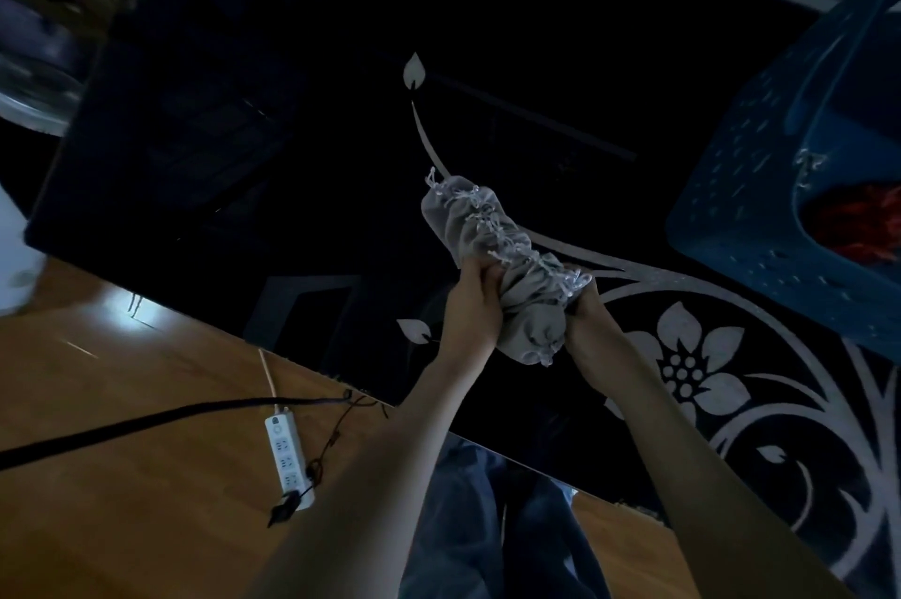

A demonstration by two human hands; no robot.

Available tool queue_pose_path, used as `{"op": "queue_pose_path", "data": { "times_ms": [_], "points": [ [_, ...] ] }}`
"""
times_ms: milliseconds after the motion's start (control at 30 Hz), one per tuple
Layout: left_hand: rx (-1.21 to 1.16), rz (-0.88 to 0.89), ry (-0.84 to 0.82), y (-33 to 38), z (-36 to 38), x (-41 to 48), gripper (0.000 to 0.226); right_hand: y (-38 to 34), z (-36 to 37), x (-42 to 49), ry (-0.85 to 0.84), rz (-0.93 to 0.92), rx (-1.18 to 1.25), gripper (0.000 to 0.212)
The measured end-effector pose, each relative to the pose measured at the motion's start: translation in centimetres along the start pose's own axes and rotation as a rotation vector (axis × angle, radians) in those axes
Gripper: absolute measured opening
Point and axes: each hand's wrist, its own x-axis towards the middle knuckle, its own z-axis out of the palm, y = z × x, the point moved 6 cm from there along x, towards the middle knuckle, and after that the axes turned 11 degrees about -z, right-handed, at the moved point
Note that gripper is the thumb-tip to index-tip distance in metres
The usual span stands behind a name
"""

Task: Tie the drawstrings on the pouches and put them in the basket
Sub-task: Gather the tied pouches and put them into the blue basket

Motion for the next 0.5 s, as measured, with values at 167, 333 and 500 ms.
{"op": "queue_pose_path", "data": {
  "times_ms": [167, 333, 500],
  "points": [
    [-0.068, 0.015, -0.053, 0.4, -0.5, 0.9, 0.018, -0.3, 0.4, 1.1, -0.056, 0.056, 0.029, 0.022],
    [-0.154, 0.022, 0.091, 0.4, -2.0, 1.1, 0.026, -1.4, 1.2, 1.6, -0.059, -0.116, -0.047, 0.037],
    [-0.099, -0.061, 0.373, -0.3, -5.2, 3.3, 0.034, -1.7, 2.2, 3.2, -0.042, -0.171, -0.093, 0.059]
  ]
}}
